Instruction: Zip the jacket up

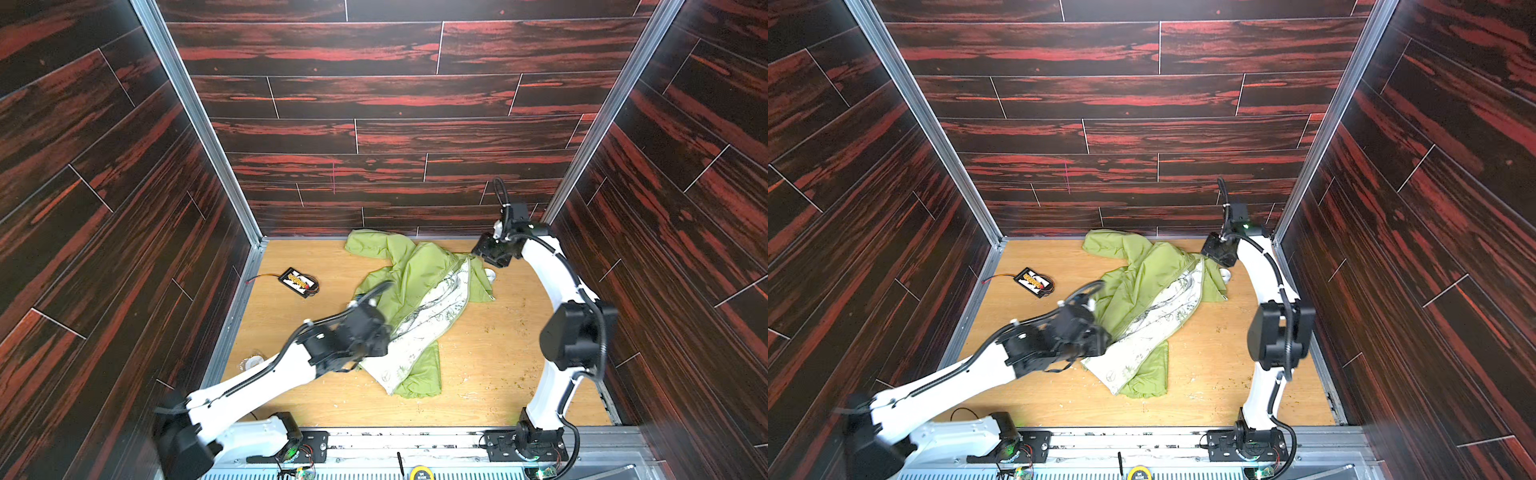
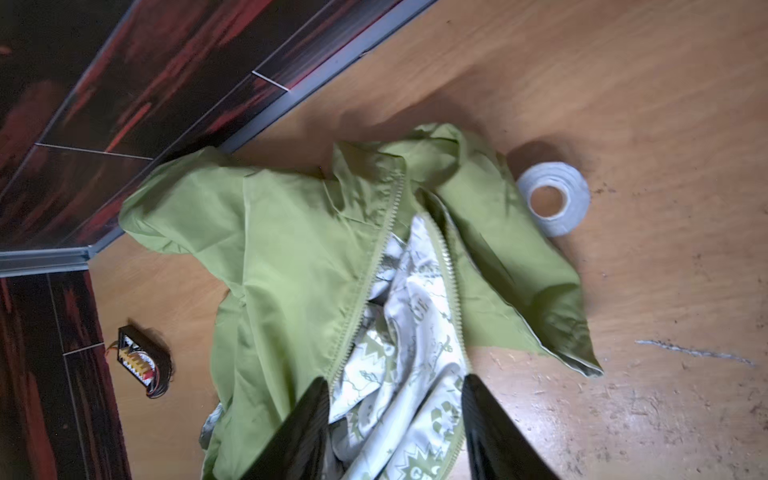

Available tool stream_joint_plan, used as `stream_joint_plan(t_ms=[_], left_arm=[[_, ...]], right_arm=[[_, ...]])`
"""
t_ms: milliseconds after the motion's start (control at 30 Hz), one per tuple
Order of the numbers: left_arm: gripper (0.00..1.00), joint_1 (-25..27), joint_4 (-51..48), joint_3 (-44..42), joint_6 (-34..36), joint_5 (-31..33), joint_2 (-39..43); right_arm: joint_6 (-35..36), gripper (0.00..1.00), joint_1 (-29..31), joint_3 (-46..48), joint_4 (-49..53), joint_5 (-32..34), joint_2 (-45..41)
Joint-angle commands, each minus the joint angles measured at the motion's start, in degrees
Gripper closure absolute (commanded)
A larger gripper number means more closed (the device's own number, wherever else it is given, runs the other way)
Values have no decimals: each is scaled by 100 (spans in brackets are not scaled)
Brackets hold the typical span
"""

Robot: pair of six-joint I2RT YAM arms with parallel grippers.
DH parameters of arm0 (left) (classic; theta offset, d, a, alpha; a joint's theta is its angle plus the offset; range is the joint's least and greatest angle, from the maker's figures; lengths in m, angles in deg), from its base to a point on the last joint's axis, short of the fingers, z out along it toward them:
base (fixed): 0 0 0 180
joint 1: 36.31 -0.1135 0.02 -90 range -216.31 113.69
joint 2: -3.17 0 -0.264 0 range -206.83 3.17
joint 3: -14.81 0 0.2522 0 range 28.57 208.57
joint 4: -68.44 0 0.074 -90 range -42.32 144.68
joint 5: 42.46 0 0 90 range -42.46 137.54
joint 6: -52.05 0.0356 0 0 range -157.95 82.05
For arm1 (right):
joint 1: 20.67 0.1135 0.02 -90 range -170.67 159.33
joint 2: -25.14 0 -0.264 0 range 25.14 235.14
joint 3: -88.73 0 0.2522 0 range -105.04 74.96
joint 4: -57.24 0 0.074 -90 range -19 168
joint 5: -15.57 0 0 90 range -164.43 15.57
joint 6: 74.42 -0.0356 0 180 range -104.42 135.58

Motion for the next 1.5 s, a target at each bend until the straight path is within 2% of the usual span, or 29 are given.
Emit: stream_joint_plan(t_ms=[0, 133, 233, 433, 633, 867, 1100, 1467], left_arm=[[47, 863, -900, 937, 1436, 840, -646], [46, 1568, -1297, 1569, 1821, 1338, -1726], [45, 1847, -1609, 1936, 1912, 1591, -2476], [43, 1908, -1490, 2166, 1885, 1994, -3448], [41, 1868, -1548, 2280, 1711, 2563, -3913], [40, 1772, -1286, 1986, 1597, 2511, -3732], [40, 1606, -1079, 1767, 1626, 2407, -3576], [40, 1251, -651, 1207, 1649, 2187, -2971]], right_arm=[[-122, 51, -102, 1273, -721, -139, -605], [-279, 55, -153, 2515, -1361, -546, -927], [-441, 55, -326, 3336, -1839, -945, -1120], [-625, 55, -727, 4481, -2462, -1571, -1663], [-1081, 56, -711, 5081, -3223, -2379, -1750], [-1522, 55, -531, 5279, -4004, -2701, -1317], [-1827, 56, -104, 5302, -4411, -2683, -930], [-2762, 54, 668, 6288, -5673, -2630, -1177]])
